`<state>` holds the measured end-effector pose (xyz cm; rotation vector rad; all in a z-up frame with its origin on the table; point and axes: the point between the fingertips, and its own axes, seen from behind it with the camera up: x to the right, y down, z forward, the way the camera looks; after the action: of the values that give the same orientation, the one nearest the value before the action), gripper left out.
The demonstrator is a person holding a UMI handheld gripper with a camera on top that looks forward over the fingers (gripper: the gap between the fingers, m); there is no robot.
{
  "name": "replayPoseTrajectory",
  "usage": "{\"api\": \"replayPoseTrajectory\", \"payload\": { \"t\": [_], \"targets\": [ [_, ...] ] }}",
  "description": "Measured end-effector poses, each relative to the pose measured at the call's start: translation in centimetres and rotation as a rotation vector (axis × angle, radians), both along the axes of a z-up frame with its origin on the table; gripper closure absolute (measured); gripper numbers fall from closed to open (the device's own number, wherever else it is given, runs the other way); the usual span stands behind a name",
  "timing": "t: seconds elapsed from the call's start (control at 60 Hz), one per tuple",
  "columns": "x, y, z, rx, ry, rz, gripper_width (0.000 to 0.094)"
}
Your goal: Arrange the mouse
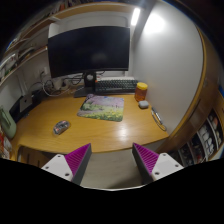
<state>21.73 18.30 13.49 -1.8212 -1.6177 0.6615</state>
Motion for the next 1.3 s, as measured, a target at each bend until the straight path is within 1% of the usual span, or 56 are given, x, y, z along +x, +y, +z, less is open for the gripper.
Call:
{"api": "replayPoseTrajectory", "payload": {
  "t": [0.183, 0.35, 0.617, 0.733, 0.817, 0.95, 1.117, 1.3],
  "targets": [
    [-0.6, -1.9, -1.6, -0.008, 0.011, 0.01, 0.0082],
    [-0.7, -5.0, -2.1, -0.008, 0.008, 0.046, 0.0083],
    [-0.4, -12.8, -2.5, -0.041, -0.001, 0.11, 0.0084],
    [-0.5, -16.3, -2.8, -0.036, -0.005, 0.145, 0.0087],
    [-0.5, -18.8, -2.6, -0.055, -0.013, 0.153, 0.0084],
    [-0.8, -21.8, -3.2, -0.043, -0.002, 0.175, 0.0084],
    [-2.0, -25.2, -4.1, -0.055, -0.003, 0.189, 0.0083],
    [-4.6, -26.8, -6.2, -0.02, 0.02, 0.171, 0.0086]
  ]
}}
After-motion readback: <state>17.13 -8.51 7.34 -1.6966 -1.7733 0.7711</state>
